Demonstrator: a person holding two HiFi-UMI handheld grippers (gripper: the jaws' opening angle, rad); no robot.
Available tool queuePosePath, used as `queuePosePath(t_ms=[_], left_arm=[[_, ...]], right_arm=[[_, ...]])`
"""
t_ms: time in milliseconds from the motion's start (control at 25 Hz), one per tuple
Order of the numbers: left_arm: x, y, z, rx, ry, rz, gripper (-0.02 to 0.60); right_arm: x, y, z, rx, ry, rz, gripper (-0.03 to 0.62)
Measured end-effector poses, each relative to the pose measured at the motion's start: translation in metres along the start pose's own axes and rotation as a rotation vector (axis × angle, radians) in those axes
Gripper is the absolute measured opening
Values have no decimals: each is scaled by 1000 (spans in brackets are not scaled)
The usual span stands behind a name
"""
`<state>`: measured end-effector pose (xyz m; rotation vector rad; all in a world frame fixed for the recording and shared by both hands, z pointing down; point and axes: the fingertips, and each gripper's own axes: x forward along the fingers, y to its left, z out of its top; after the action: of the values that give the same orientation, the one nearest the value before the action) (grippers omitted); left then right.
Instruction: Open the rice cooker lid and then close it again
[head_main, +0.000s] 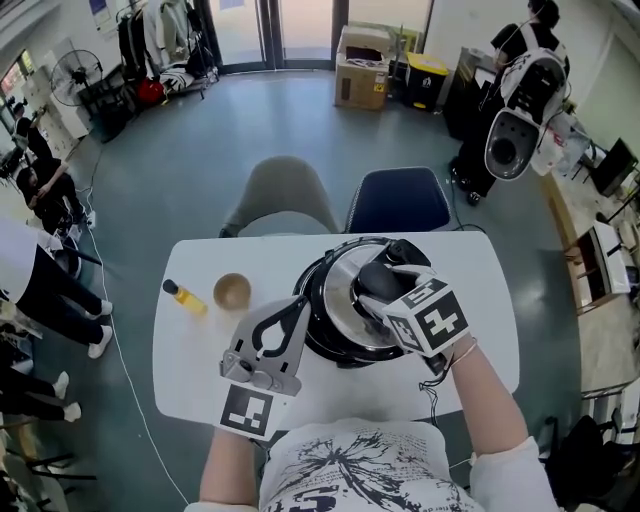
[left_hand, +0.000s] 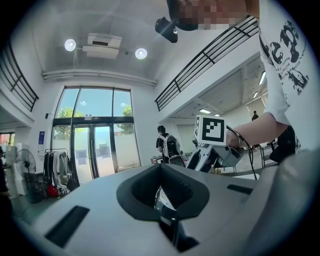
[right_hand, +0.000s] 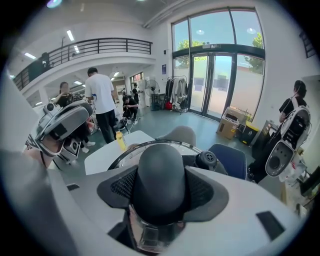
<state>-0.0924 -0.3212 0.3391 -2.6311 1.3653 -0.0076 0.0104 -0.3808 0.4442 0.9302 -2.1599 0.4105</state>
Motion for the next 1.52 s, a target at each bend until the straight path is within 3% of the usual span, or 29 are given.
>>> queuePosePath(t_ms=[120,240,360,440,720,760,880,960,1240,1360,1520], left_arm=[[4,-37,10,71,23,-18,14],[11,-80,22,30,1,7,14],[18,-133,26,193,73,-54,14],[20,-161,30,232,92,-65,14],[16,-260,37,233,95,-40,14],[15,-270,38,211,86,-26,14],[16,-300,44,19,5,74,14],[14,-317,43,-18,-6,112,14],[-4,-344,41,-13,34,175,14],[-13,-351,46,76,78,167,14],[-25,-348,60,73,66,213,14]], right_arm=[[-28,-15,-26,-4,0,-3,295],[-59,-33,-58,-8,-7,-5,295],[-93,-52,-92,-1,-14,-6,295],[-111,-58,-112,-2,-12,-4,295],[-166,-75,-195,-7,1,16,295],[-172,-76,-205,-8,4,19,295],[-189,-85,-238,-9,10,35,295],[-199,-89,-257,-8,13,47,295],[-213,-86,-287,-29,33,72,295],[-217,-79,-288,-41,24,86,295],[-224,-64,-280,-59,5,113,295]])
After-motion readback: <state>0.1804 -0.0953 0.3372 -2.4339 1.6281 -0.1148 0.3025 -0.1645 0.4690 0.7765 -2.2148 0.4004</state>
